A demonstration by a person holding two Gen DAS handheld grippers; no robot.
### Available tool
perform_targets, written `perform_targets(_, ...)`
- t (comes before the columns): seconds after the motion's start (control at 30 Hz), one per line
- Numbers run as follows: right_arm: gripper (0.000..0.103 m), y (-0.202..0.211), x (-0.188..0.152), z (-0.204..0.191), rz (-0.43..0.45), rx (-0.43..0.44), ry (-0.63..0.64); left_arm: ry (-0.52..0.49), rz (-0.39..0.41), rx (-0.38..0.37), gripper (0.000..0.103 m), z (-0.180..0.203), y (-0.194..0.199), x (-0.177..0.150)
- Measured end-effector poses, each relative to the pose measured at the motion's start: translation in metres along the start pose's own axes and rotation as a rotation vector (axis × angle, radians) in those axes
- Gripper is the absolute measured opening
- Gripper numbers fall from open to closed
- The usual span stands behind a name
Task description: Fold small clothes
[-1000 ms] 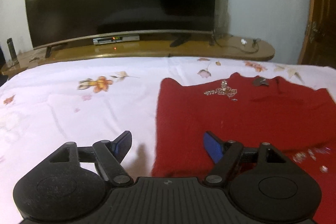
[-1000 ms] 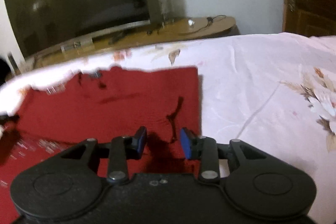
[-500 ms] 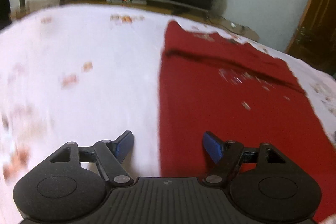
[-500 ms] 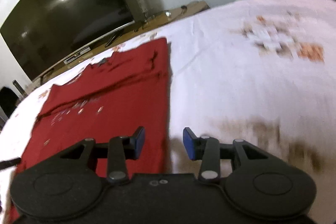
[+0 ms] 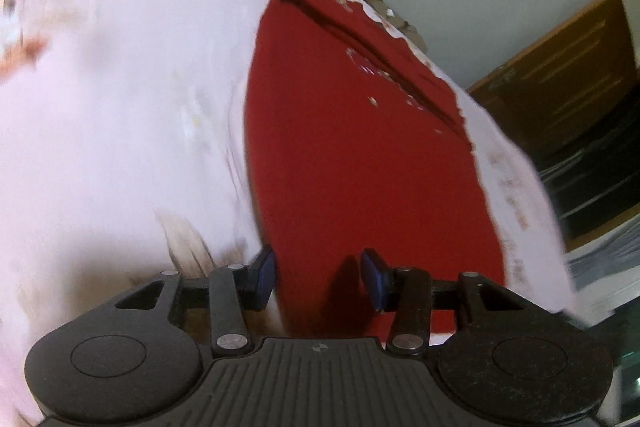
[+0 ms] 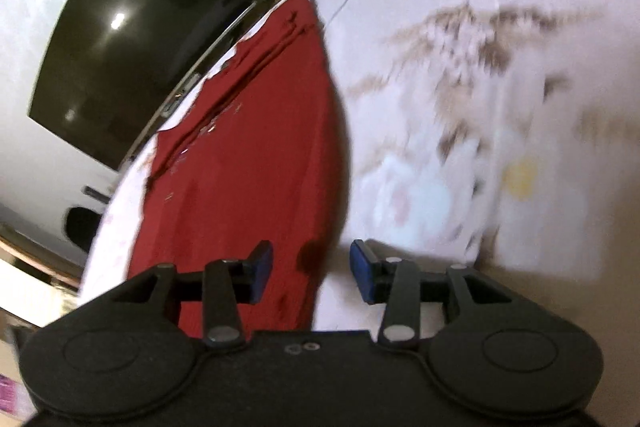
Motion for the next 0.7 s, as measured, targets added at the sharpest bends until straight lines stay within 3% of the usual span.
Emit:
perform_targets(0.2, 0.041, -0.012, -0.014, -0.006, -0.038, 0.093, -0.101, 0.138, 0.024, -0.115, 0.045, -0.016, -0.011, -0.003)
perform_targets(0.3, 0.024, -0.026, -0.013, -0.004, -0.071, 0.121, -0.17, 0.127, 0.02, -0.08, 0.006, -0.02, -0.026, -0.001)
perform_targets(0.37, 0.006, -0.032, -0.011, -0.008, -0.07, 0.098, -0.152, 0.142, 0.039, -0.097, 0.004, -0.022, -0.025, 0.001)
perform_targets(0.43, 0.006, -0.03, -0.009, -0.016, -0.043, 0.073, -0.11, 0.107, 0.083, -0.083, 0.003, -0.015, -0.014, 0.004)
perform_targets(0.5, 0.005, -0.016, -0.005, -0.033, 0.001, 0.089, -0.049, 0.088, 0.155, -0.143, 0.003, -0.007, 0.004, 0.008)
perform_targets(0.57, 0.005, 0.003, 0.0, -0.049, 0.045, 0.118, 0.02, 0.078, 0.197, -0.148, 0.003, -0.007, 0.017, 0.01)
perform_targets(0.7, 0.005, 0.014, 0.003, -0.051, 0.062, 0.102, 0.07, 0.05, 0.129, -0.041, 0.003, -0.025, -0.001, -0.004)
Point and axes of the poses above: each gripper's, at about its wrist camera, not at the fingertips, and y roughly against the way its jaws point, z to its right, x to its top, the point moved 5 cm from there along -y, roughly the way its jaws point, and after that the axes turned 6 degrees about -y, right-handed, at the moved point
